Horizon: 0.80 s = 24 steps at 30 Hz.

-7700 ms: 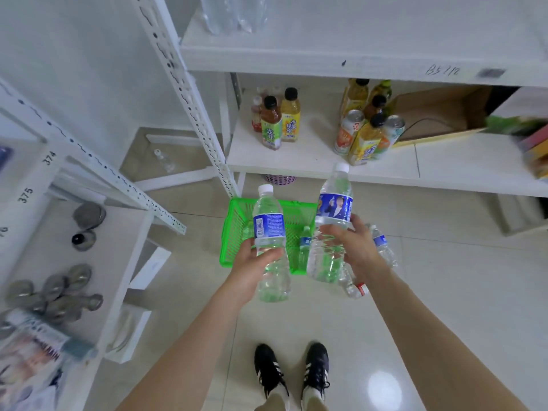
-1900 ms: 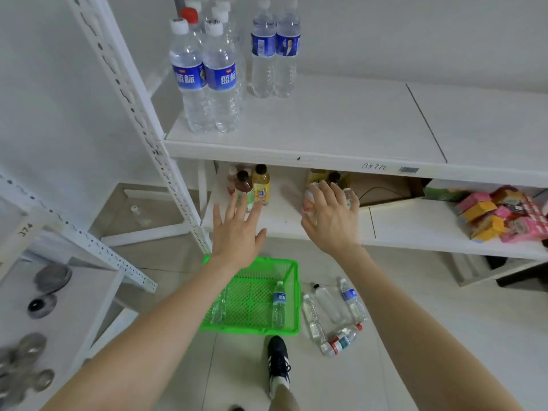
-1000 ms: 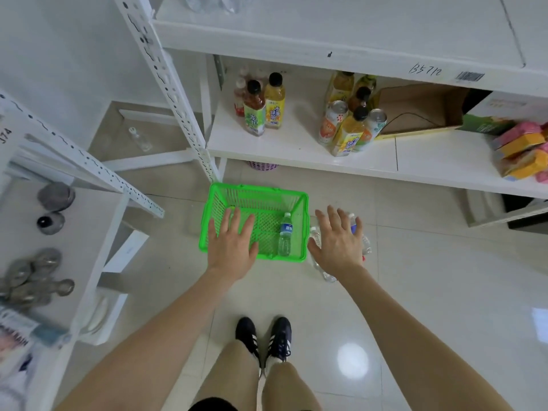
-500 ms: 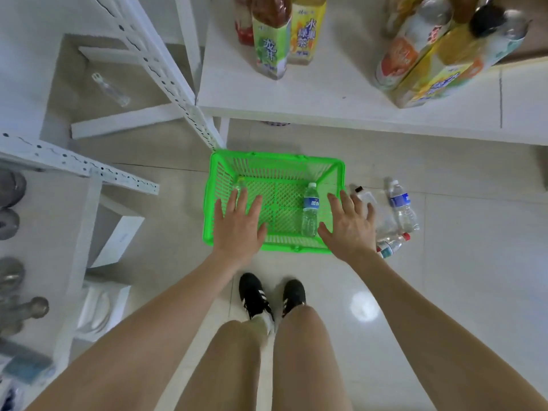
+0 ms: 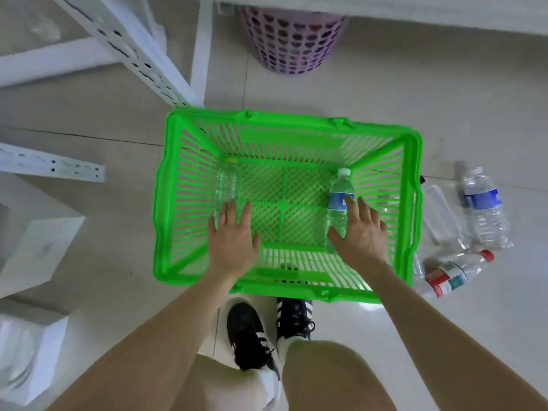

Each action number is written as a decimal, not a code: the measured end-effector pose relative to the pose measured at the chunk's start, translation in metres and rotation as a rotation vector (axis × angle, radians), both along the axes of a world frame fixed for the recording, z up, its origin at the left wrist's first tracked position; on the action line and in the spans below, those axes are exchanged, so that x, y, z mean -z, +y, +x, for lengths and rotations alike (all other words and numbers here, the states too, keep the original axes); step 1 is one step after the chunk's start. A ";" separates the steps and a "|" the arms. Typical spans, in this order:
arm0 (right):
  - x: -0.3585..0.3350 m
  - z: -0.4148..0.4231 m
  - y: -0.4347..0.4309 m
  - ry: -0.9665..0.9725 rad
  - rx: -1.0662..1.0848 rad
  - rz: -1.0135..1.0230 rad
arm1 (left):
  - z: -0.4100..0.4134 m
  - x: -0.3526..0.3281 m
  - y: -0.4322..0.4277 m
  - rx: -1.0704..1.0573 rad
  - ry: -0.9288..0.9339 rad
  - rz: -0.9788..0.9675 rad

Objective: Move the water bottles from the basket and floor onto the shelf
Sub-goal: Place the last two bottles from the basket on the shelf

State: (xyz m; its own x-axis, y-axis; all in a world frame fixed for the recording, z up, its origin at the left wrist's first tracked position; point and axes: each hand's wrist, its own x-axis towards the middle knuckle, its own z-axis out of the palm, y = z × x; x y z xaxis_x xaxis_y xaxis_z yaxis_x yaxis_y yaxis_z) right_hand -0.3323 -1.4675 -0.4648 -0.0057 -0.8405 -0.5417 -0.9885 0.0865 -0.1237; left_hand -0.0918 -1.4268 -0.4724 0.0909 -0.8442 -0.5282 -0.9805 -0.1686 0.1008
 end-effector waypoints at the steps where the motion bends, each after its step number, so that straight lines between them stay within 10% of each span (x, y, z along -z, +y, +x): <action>1: 0.016 0.001 -0.001 -0.004 0.023 0.006 | 0.003 0.016 0.000 -0.022 -0.003 0.009; 24: 0.147 0.013 -0.021 -0.166 0.490 -0.108 | 0.038 0.150 -0.037 -0.644 0.329 -0.008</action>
State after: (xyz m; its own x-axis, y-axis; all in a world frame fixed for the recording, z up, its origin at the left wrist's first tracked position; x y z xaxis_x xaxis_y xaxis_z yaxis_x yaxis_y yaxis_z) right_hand -0.3197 -1.4887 -0.6121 -0.3338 -0.8120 -0.4788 -0.8017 0.5117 -0.3088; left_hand -0.0538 -1.4635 -0.6227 0.4089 -0.6806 -0.6080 -0.6055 -0.7008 0.3772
